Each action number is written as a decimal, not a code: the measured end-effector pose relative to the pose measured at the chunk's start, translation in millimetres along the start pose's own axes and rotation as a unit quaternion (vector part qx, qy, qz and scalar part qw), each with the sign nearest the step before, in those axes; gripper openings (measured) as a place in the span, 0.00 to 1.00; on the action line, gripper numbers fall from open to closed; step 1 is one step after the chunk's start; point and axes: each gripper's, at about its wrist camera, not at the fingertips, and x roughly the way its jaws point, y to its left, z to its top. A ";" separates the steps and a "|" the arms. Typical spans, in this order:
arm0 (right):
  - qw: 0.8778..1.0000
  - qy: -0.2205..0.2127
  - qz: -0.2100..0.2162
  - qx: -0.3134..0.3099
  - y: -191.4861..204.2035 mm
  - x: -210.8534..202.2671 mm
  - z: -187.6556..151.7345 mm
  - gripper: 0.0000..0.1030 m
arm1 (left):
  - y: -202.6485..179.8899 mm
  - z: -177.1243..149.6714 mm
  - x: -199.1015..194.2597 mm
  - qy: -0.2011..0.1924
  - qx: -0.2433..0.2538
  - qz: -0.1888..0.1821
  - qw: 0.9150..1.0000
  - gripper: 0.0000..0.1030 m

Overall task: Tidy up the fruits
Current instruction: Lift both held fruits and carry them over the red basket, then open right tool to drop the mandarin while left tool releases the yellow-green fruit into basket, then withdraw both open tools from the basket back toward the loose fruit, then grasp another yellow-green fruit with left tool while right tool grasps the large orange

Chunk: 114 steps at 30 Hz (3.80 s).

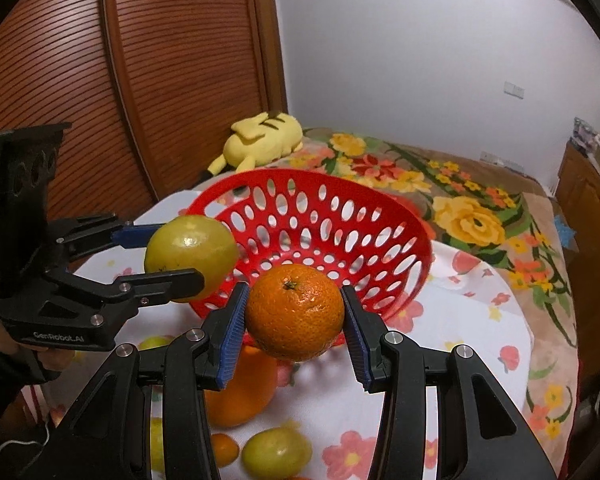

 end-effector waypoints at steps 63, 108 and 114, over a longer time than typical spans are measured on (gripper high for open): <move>0.996 -0.058 -0.037 0.054 14.6 -79.4 -62.9 0.54 | -17.1 -44.2 -62.3 -0.030 0.010 0.011 0.999 0.72; 0.990 -0.028 -0.088 0.107 25.8 -85.9 -187.1 0.90 | -72.1 -139.1 -56.5 0.029 0.004 -0.014 0.999 0.79; 0.990 -0.022 -0.088 0.107 28.4 -81.1 -188.0 0.94 | -74.0 -142.0 -51.0 0.036 0.004 -0.017 0.999 0.79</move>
